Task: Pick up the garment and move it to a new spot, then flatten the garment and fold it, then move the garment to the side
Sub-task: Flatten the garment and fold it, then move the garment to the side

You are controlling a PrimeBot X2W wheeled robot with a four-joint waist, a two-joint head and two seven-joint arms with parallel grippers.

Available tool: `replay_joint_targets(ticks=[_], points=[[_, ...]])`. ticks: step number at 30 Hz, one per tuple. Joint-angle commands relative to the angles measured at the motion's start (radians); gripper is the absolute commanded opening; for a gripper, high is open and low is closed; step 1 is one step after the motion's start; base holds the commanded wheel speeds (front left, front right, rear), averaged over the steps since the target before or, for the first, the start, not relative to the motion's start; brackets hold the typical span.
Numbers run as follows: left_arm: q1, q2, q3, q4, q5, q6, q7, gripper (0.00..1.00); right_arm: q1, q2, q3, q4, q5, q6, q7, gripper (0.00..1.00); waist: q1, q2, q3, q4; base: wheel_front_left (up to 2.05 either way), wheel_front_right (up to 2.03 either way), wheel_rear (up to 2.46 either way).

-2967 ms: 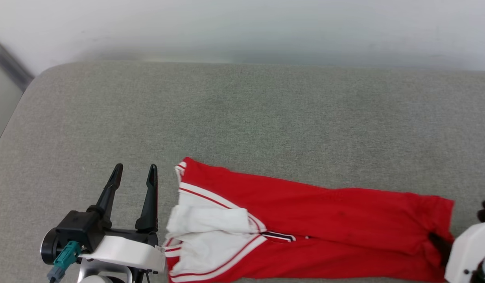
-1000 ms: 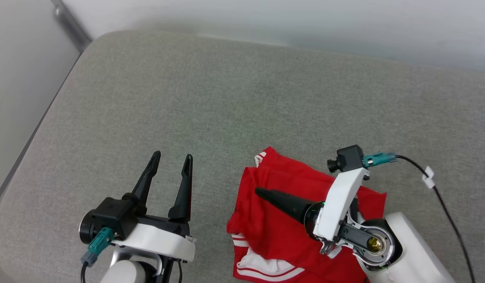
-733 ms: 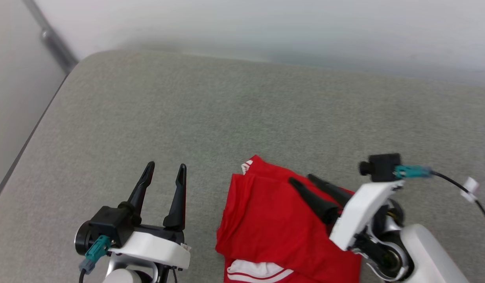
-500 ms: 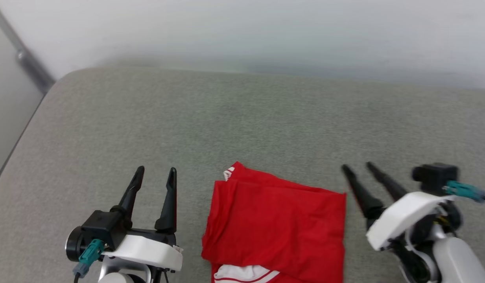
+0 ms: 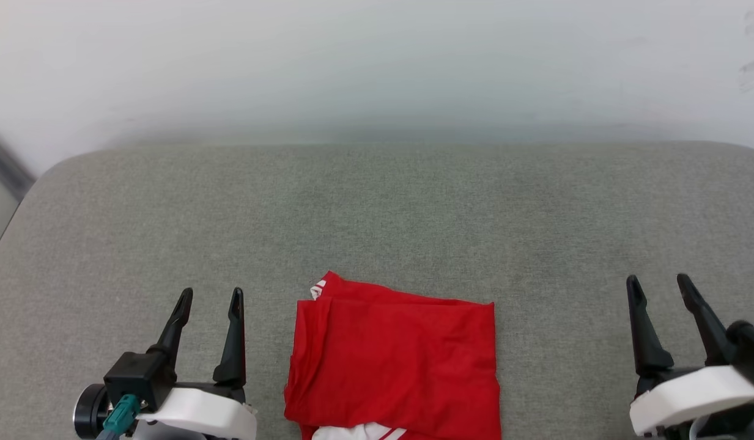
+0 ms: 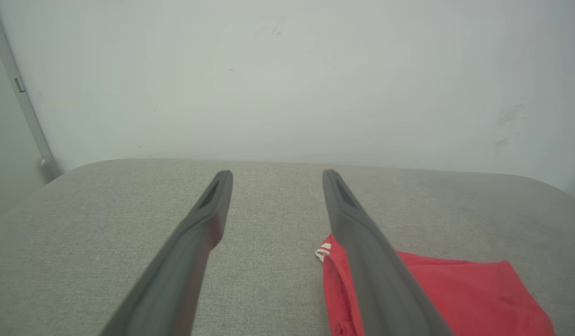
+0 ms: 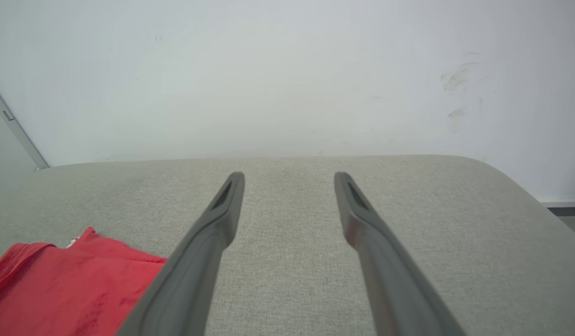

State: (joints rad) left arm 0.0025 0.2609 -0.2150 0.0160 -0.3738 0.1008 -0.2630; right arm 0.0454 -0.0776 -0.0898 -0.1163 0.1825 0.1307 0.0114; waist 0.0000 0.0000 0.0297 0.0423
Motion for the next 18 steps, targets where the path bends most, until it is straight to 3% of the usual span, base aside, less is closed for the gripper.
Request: replay_joint_targets(ticks=[1, 18], points=[[0.014, 0.007, 0.008, 0.005, 0.003, -0.002, -0.002, 1.0, 0.026, 0.01, -0.002, -0.012, -0.006, 0.0, -0.014, 1.0, 0.0, 0.0, -0.011, -0.008, 0.0, 0.0, 0.0], [0.026, -0.03, 0.052, 0.042, 0.029, -0.036, -0.002, 1.0, 0.103, 0.028, 0.051, -0.094, -0.062, 0.0, -0.005, 1.0, 0.0, 0.0, -0.016, -0.017, 0.0, 0.0, 0.0]])
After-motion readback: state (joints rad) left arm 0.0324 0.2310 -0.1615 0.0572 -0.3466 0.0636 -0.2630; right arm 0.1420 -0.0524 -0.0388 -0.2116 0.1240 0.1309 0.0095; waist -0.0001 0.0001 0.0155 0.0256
